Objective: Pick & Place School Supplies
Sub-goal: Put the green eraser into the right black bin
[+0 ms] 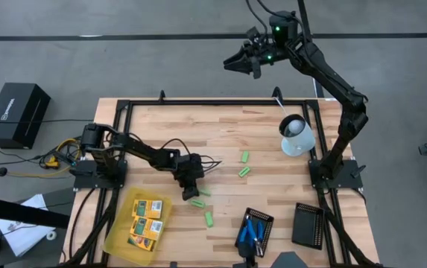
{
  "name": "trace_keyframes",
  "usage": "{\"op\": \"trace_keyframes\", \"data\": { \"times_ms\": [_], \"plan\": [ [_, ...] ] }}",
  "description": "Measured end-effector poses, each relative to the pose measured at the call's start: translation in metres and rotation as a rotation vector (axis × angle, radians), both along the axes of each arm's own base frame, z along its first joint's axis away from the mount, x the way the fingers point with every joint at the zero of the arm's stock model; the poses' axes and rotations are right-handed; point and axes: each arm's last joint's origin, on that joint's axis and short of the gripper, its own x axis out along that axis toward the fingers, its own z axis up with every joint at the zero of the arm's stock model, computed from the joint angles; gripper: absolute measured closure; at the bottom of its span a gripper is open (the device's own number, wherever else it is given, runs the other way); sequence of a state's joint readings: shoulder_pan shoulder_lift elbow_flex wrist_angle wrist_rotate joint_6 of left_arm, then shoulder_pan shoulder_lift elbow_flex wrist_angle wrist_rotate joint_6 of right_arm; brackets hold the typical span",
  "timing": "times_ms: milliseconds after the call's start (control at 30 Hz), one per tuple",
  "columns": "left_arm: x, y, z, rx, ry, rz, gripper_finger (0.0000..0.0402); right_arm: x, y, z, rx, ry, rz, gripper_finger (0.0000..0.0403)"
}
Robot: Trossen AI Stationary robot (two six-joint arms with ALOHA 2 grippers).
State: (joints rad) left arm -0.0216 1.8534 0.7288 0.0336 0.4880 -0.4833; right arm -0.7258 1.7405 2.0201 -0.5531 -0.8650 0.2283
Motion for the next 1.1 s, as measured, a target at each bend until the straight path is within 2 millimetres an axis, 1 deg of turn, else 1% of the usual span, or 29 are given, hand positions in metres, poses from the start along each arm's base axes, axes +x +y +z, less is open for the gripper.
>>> {"op": "trace_keyframes", "data": {
  "times_ms": [233,267,300,367,400,467,533,567,667,700,767,900,967,1033,1100],
  "plan": [
    [-0.002,0.0,-0.001,0.008,-0.004,-0.047,0.0402,-0.001,0.0,-0.002,-0.05,0.005,0.017,0.0244],
    [-0.003,0.0,0.003,0.016,-0.005,-0.039,0.0402,-0.001,0.0,-0.002,-0.06,0.002,0.019,0.0244],
    [-0.012,0.0,0.007,0.016,0.038,-0.019,0.0402,-0.001,0.0,-0.001,-0.071,-0.001,0.02,0.0244],
    [-0.042,0.002,0.016,-0.018,0.297,0.007,0.0401,-0.001,0.0,-0.002,-0.086,-0.004,0.024,0.0244],
    [-0.052,0.003,0.02,-0.027,0.358,0.02,0.0401,-0.002,-0.001,-0.001,-0.091,-0.006,0.021,0.0244],
    [-0.062,0.004,0.03,-0.023,0.404,0.051,0.0402,-0.003,-0.003,-0.001,-0.097,-0.011,0.017,0.0244],
    [-0.078,0.005,0.042,0.021,0.473,0.075,0.0401,-0.003,-0.004,0.0,-0.101,-0.015,0.013,0.0244],
    [-0.082,0.006,0.048,0.04,0.477,0.089,0.0401,-0.004,-0.005,0.0,-0.104,-0.019,0.01,0.0244],
    [-0.08,0.011,0.07,0.083,0.348,0.169,0.0401,-0.005,-0.007,0.003,-0.12,-0.042,0.018,0.0244],
    [-0.082,0.015,0.075,0.094,0.329,0.208,0.0401,-0.005,-0.007,0.003,-0.126,-0.049,0.017,0.0244],
    [-0.081,0.024,0.084,0.122,0.259,0.274,0.0401,-0.006,-0.009,0.004,-0.131,-0.057,0.012,0.0244],
    [-0.077,0.047,0.111,0.209,0.099,0.404,0.0401,-0.006,-0.009,0.008,-0.122,-0.082,0.006,0.0244],
    [-0.069,0.061,0.132,0.24,-0.077,0.427,0.0401,-0.006,-0.009,0.009,-0.108,-0.085,0.005,0.0244],
    [-0.06,0.075,0.158,0.286,-0.285,0.44,0.0399,-0.005,-0.008,0.009,-0.107,-0.089,0.014,0.0244],
    [-0.054,0.088,0.181,0.349,-0.42,0.436,0.0393,-0.005,-0.007,0.009,-0.105,-0.092,0.029,0.0244]
  ]
}}
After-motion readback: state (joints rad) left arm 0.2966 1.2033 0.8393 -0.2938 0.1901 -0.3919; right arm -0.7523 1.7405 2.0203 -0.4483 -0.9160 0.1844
